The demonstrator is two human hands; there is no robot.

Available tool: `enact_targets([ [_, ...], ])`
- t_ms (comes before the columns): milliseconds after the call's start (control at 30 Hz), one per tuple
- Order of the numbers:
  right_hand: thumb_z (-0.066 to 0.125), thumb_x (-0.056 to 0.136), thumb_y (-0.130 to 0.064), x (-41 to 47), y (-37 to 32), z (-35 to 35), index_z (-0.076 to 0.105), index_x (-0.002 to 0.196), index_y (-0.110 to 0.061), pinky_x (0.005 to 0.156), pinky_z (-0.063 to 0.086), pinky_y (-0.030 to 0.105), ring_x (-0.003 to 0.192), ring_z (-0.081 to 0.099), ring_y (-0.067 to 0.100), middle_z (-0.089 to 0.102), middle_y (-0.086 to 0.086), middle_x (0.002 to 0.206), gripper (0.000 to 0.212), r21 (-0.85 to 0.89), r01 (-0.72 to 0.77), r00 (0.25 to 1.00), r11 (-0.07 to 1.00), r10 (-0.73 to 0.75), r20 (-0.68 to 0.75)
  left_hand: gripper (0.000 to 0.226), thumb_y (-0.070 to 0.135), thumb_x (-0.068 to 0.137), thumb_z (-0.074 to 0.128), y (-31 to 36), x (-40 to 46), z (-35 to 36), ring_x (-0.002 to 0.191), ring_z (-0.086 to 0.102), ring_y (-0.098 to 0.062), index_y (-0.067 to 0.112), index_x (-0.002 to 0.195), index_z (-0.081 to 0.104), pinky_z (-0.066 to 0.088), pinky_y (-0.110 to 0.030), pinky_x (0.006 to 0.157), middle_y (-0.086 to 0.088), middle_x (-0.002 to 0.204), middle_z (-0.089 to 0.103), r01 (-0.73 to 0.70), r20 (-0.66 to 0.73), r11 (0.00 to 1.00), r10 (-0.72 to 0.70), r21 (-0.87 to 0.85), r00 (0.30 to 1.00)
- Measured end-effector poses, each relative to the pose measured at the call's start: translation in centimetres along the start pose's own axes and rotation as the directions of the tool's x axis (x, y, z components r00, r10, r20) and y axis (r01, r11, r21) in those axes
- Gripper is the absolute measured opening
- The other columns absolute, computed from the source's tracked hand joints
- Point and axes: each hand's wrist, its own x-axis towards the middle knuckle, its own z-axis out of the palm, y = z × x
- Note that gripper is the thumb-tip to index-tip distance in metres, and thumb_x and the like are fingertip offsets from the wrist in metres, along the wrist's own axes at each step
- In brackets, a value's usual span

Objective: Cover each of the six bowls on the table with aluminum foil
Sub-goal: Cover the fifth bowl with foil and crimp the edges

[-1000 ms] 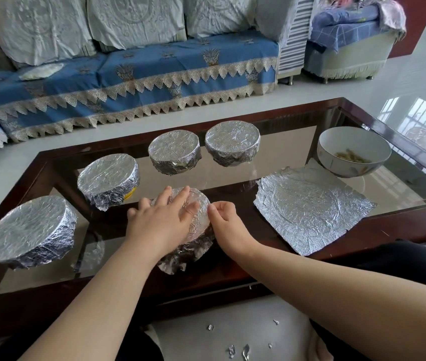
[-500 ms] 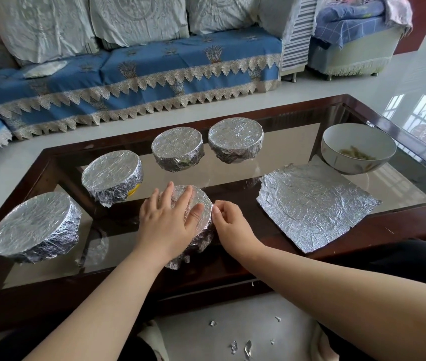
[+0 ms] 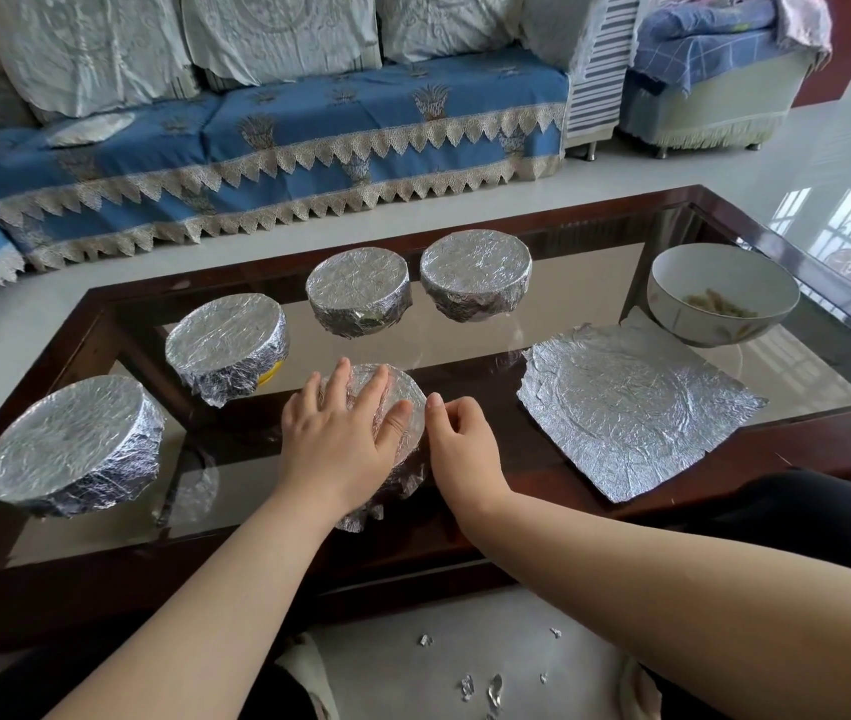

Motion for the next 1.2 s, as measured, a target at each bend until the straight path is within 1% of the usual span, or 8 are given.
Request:
enact_targets([
  [300,0.045,0.1,-0.034,0.9,-0.4,-0.1,0.051,0.089,-0.013,0.061,0.037,0.023,0.065,0.047,0.01,0.051,-0.006,0.071,0.024,-0.059,-0.05,0.998,0.997,0.052,0.038,0.079,0.071,0.085,-0.003,0.1,0.1,0.2,0.151,0.008,-0.033,0.042,0.157,0.014,0.009,-0.05,0.12,-0.004,0.167,0.009,0.019,-0.015,1.0,-0.018,0.013,1.0],
  [433,0.044,0.101,-0.031,1.5,-0.3,0.0,0.052,0.099,-0.013,0.072,0.038,0.027,0.066,0.045,0.008,0.05,-0.007,0.074,0.02,-0.116,-0.049,0.996,0.992,0.057,0.063,0.076,0.072,0.089,-0.003,0.2,0.1,0.2,0.151,0.008,-0.033,0.042,0.157,0.015,0.009,-0.05,0.12,-0.005,0.167,0.009,0.026,-0.014,1.0,-0.026,0.009,1.0],
  [533,0.043,0.101,-0.028,1.6,-0.1,0.2,0.052,0.102,-0.014,0.073,0.039,0.027,0.065,0.045,0.006,0.05,-0.008,0.075,0.016,-0.116,-0.051,0.996,0.992,0.059,0.066,0.08,0.07,0.084,-0.002,0.2,0.1,0.2,0.151,0.009,-0.034,0.042,0.157,0.015,0.01,-0.05,0.119,-0.005,0.167,0.009,0.037,-0.016,0.999,-0.036,0.01,0.999],
  [633,0.042,0.099,-0.02,1.9,-0.4,0.4,0.055,0.107,-0.014,0.066,0.041,0.023,0.066,0.047,0.005,0.053,-0.009,0.079,0.016,-0.091,-0.074,0.993,0.993,0.081,0.081,0.077,0.071,0.089,-0.004,0.3,0.1,0.1,0.151,0.009,-0.034,0.042,0.157,0.015,0.01,-0.05,0.119,-0.005,0.167,0.01,0.04,-0.019,0.999,-0.039,0.012,0.999],
  [733,0.044,0.094,-0.013,2.2,-1.0,0.4,0.058,0.101,-0.015,0.052,0.036,0.018,0.06,0.046,0.006,0.054,-0.006,0.075,0.015,-0.079,-0.123,0.985,0.989,0.132,0.115,0.076,0.07,0.089,-0.004,0.4,0.1,0.1,0.151,0.008,-0.033,0.042,0.157,0.014,0.009,-0.049,0.12,-0.004,0.167,0.009,0.044,-0.011,0.999,-0.044,0.013,0.999],
  [800,0.048,0.091,-0.012,2.4,-1.1,0.4,0.059,0.097,-0.015,0.049,0.034,0.018,0.058,0.045,0.007,0.054,-0.006,0.072,0.013,-0.09,-0.138,0.981,0.986,0.149,0.124,0.076,0.071,0.089,-0.005,0.4,0.1,0.1,0.151,0.008,-0.032,0.042,0.157,0.013,0.009,-0.049,0.12,-0.003,0.167,0.009,0.049,-0.012,0.999,-0.049,0.012,0.999],
  [967,0.049,0.092,-0.012,2.6,-1.0,0.5,0.057,0.093,-0.018,0.057,0.04,0.021,0.07,0.052,0.012,0.062,-0.001,0.087,0.011,-0.095,-0.137,0.982,0.986,0.148,0.114,0.077,0.069,0.087,-0.002,0.5,0.0,0.0,0.151,0.008,-0.032,0.041,0.157,0.014,0.009,-0.049,0.12,-0.003,0.167,0.009,0.053,-0.011,0.999,-0.053,0.011,0.999],
  [1200,0.054,0.089,-0.014,3.0,-0.8,0.7,0.057,0.101,-0.015,0.071,0.047,0.027,0.083,0.056,0.016,0.066,0.006,0.103,0.012,-0.095,-0.176,0.978,0.98,0.185,0.1,0.076,0.07,0.09,-0.004,0.5,0.0,0.1,0.15,0.01,-0.033,0.041,0.157,0.015,0.01,-0.049,0.119,-0.004,0.166,0.011,0.055,-0.027,0.998,-0.055,0.011,0.998],
])
